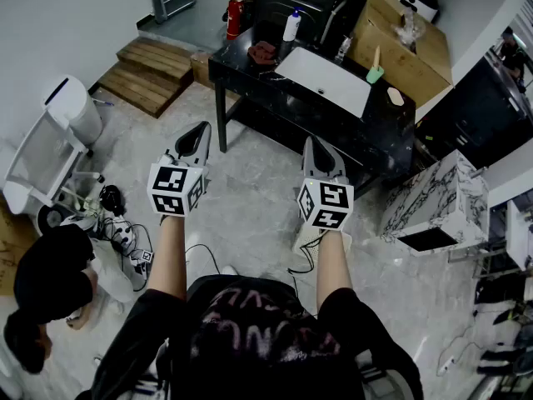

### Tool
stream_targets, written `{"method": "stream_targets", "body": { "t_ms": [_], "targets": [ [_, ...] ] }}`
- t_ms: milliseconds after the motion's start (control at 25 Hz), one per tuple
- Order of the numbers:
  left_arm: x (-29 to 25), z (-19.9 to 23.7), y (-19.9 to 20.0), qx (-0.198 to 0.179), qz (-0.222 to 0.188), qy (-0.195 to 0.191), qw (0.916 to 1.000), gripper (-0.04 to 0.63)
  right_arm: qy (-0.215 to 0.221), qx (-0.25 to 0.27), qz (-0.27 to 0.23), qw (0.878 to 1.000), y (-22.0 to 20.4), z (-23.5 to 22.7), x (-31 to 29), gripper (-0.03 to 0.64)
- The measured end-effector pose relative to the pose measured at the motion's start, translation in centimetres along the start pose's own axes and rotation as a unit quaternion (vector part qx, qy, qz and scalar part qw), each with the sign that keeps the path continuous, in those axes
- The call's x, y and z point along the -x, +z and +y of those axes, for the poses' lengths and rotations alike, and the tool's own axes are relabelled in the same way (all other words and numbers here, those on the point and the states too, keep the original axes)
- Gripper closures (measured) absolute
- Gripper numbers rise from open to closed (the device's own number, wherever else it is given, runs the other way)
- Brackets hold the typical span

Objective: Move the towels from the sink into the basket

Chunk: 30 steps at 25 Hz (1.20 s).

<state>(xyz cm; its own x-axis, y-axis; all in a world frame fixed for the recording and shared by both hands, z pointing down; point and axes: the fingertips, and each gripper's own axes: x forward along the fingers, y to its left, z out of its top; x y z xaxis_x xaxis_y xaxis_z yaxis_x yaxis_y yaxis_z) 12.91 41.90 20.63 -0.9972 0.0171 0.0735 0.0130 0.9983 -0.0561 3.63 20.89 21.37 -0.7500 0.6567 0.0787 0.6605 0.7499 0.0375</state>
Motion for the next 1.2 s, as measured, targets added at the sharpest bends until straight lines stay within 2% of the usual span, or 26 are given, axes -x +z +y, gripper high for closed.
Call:
{"method": "stream_targets", "body": {
  "t_ms": [800, 1200],
  "targets": [
    [-0.3, 0.6, -0.8, 0.005, 0.006, -0.011, 0.9999, 0.579, -0.007, -0.007, -0.001, 1.000, -0.7, 1.0, -1.0, 0.603],
    [-5.8, 1.9, -2.8, 0.007, 0.020, -0.020, 0.9996, 0.580, -0.006, -0.009, 0.008, 1.000, -2.4, -0.6, -6.6, 0.601]
  ]
}}
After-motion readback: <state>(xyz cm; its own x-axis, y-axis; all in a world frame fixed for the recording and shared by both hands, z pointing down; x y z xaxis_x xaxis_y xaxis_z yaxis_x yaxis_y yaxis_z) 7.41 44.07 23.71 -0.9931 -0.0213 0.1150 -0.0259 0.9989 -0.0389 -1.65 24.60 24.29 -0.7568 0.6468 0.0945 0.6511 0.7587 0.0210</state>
